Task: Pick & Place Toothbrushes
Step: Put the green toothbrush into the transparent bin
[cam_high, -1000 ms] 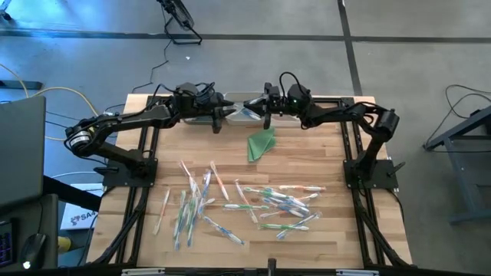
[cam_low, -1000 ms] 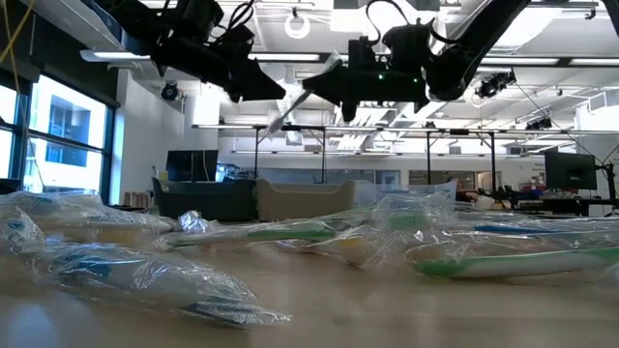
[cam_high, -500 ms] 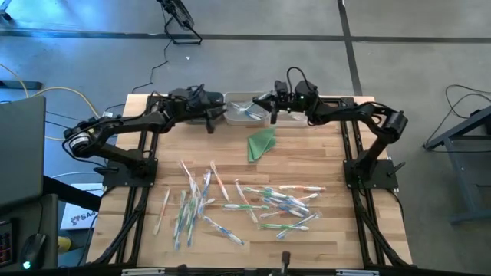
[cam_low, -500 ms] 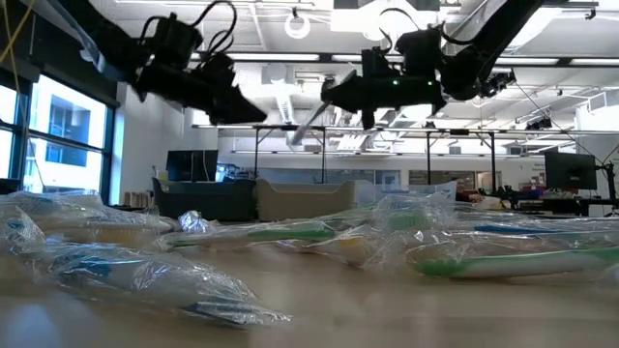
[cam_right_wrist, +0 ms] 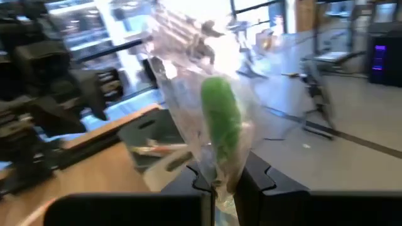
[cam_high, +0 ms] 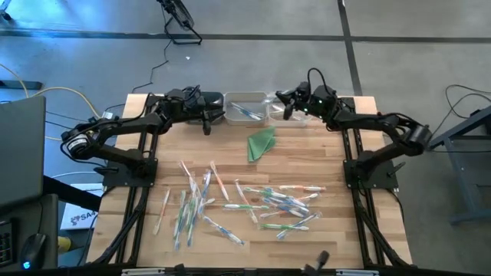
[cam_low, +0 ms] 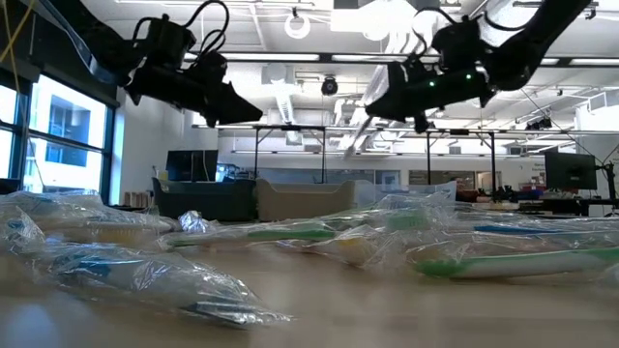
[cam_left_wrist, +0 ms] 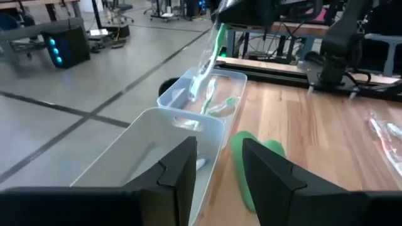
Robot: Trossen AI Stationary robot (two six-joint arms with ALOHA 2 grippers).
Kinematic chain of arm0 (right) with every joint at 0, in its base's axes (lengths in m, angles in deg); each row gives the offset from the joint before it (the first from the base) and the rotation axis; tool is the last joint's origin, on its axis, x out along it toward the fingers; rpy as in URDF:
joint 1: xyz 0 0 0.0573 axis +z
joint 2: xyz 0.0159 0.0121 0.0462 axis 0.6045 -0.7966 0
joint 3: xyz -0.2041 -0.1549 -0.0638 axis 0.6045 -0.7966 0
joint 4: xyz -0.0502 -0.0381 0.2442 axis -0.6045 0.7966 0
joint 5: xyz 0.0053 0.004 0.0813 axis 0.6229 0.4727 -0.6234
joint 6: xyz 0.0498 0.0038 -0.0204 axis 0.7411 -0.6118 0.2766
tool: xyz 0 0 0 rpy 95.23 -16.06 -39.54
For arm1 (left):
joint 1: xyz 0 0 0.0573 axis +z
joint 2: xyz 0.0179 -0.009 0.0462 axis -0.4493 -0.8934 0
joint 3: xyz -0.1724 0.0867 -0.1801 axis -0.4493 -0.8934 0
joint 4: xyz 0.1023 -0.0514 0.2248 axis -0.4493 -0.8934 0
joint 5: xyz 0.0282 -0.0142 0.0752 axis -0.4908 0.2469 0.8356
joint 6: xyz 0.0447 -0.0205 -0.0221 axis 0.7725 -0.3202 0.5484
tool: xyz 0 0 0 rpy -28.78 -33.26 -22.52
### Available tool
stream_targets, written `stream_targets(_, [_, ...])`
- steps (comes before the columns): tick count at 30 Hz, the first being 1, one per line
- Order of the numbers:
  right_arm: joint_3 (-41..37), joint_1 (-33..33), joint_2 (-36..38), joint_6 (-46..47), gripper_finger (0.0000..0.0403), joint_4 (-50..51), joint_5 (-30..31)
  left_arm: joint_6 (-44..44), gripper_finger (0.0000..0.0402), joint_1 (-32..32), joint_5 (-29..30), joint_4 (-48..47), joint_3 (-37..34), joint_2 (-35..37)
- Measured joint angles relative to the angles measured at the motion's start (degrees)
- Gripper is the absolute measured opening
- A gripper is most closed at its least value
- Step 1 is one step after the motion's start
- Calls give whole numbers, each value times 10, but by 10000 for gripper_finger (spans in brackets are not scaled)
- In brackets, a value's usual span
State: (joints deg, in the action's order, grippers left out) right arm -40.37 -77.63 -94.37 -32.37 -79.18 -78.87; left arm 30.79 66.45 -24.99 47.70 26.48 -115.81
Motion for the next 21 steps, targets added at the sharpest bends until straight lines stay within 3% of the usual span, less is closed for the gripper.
stream_targets(9, [-45, -14, 79, 48, 19, 99, 51, -1, 125, 0, 0, -2, 0, 0])
stream_targets(21, [-46, -21, 58, 104, 19, 148, 49, -5, 125, 0, 2, -2, 0, 0])
